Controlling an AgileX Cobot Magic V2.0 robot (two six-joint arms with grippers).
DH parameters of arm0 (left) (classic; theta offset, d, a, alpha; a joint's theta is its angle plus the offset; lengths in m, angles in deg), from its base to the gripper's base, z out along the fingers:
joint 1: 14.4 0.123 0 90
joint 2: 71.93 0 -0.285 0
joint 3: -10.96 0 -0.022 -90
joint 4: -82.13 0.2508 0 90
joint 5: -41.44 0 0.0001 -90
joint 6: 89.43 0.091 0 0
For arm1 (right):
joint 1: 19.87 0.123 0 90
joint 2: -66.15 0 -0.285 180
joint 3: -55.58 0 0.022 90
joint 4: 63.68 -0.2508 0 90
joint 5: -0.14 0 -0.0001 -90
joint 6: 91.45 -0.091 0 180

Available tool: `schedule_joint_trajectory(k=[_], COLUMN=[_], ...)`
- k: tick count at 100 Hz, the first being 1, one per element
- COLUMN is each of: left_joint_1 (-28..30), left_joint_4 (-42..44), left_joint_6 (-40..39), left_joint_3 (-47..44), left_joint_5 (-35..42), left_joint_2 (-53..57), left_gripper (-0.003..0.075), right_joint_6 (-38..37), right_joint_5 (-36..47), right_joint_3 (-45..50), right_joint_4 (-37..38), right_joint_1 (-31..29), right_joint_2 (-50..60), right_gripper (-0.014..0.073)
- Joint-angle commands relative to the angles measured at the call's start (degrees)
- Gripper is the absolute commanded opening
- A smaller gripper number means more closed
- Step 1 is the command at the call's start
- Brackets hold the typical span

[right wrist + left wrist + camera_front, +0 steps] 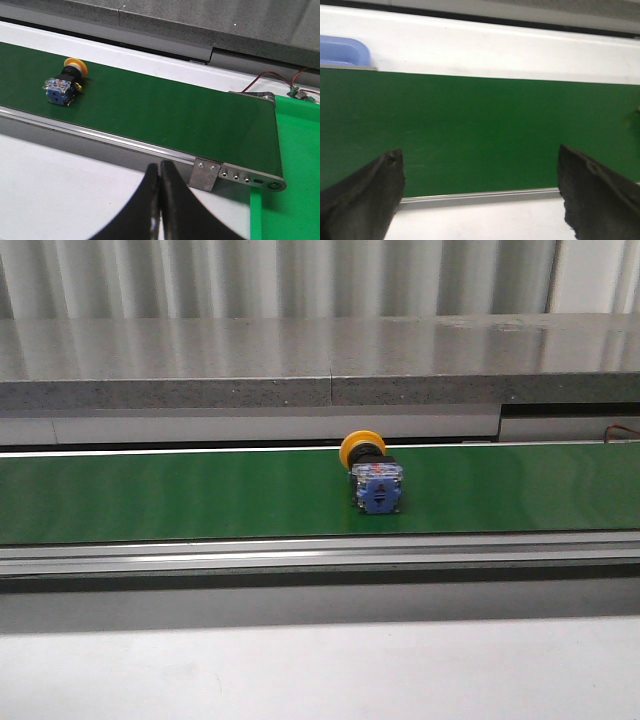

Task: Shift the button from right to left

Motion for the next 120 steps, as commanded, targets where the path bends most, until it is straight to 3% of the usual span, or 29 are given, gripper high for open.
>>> schedule_joint_trajectory(k=[1, 23, 42, 84, 120], left_joint_1=[-4.2, -15.7, -21.0, -26.3, -26.6], left_joint_4=[-3.7, -6.5, -7.8, -7.8, -3.1], left_joint_6=[0.3, 0.0, -2.1, -8.8, -15.3], left_joint_3=[4.8, 13.3, 21.3, 35.6, 39.5], left_joint_5=[2.1, 2.1, -1.1, -8.7, -10.1], left_joint_2=[-4.6, -17.3, -27.3, -42.4, -50.4], left_gripper=[0.0585, 0.0585, 0.0585, 0.0585, 0.0585], right_joint_6=[0.6, 0.6, 0.6, 0.6, 0.6], right_joint_5=[4.6, 4.6, 4.6, 4.6, 4.6], right_joint_3=[-1.2, -1.2, -1.2, -1.2, -1.2], right_joint_4=[-0.4, -0.4, -0.4, -0.4, -0.4], right_joint_1=[0.1, 0.1, 0.1, 0.1, 0.1], right_joint_2=[-0.6, -0.6, -0.6, -0.6, -0.6], right_gripper=[-0.0066, -0.0066, -0.0066, -0.0066, -0.0066])
